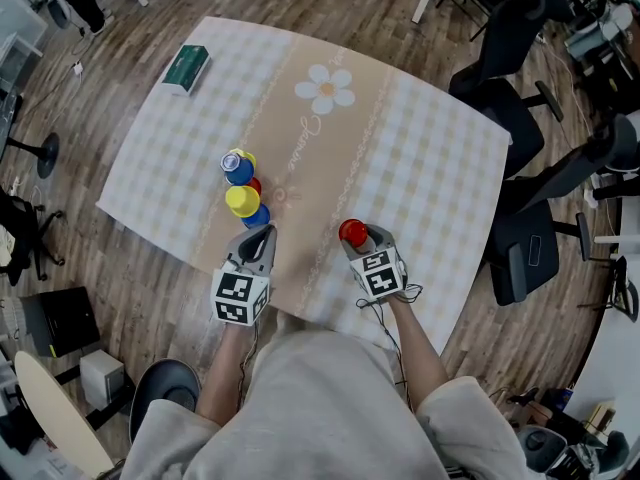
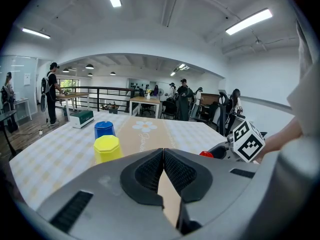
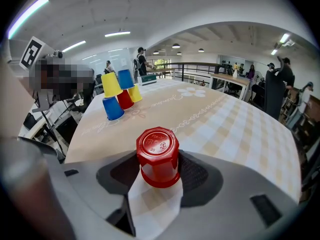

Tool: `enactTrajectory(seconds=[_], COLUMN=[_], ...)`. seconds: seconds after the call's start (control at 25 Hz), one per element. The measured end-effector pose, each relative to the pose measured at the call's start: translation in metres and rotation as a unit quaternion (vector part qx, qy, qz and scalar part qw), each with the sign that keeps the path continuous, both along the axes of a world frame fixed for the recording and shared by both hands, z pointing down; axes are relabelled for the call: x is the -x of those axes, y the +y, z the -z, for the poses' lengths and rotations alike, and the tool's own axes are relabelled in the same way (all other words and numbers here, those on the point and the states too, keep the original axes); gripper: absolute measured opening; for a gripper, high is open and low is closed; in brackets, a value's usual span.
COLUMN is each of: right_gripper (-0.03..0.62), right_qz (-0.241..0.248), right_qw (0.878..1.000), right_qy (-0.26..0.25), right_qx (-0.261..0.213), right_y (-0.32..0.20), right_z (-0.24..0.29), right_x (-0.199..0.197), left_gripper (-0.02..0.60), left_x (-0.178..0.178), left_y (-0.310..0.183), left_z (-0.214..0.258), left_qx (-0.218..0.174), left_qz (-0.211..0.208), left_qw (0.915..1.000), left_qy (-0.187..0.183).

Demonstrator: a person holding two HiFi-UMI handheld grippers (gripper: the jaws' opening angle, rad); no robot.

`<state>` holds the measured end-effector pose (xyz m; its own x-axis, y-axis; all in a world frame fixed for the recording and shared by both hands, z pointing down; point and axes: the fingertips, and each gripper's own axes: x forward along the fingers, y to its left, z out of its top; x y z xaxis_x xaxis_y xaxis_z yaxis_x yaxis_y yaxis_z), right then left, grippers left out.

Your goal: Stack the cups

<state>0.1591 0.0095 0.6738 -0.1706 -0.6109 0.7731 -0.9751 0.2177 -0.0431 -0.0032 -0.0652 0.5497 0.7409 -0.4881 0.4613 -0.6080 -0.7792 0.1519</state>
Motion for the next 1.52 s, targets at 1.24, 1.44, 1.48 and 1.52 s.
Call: enactTrajectory(seconds=[1.24, 1.44, 1.48, 1.52], right_gripper=[0.233, 0.233, 0.233, 0.233], right_qz=[0.092, 0.117, 0.122, 0.128], right_qw=[0.991, 0.987, 0.986, 0.985], right_qy=[0.009, 0.011, 0.011, 0.011], right_qx=[-0.102, -0.112, -0.114, -0.116], right_y=[-0.130, -0.148, -0.152, -0.155], right_z=[0.121, 0.135, 0.138, 0.140], right_x=[0.072, 0.093, 0.098, 0.103], left_gripper=[0.014, 0.014, 0.013, 0.014], left_x=[0.083, 0.099, 0.103, 0.106], left_y=[-0.014, -0.017, -0.018, -0.018], left_z=[0.005, 0.006, 0.006, 0.006], left_qx=[-0.009, -0.009, -0.009, -0.009], left_qz=[0.094, 0.110, 0.113, 0.116], left_qw=[0.9955, 0.9938, 0.9935, 0.9931], left_qy=[0.014, 0.014, 0.014, 0.014])
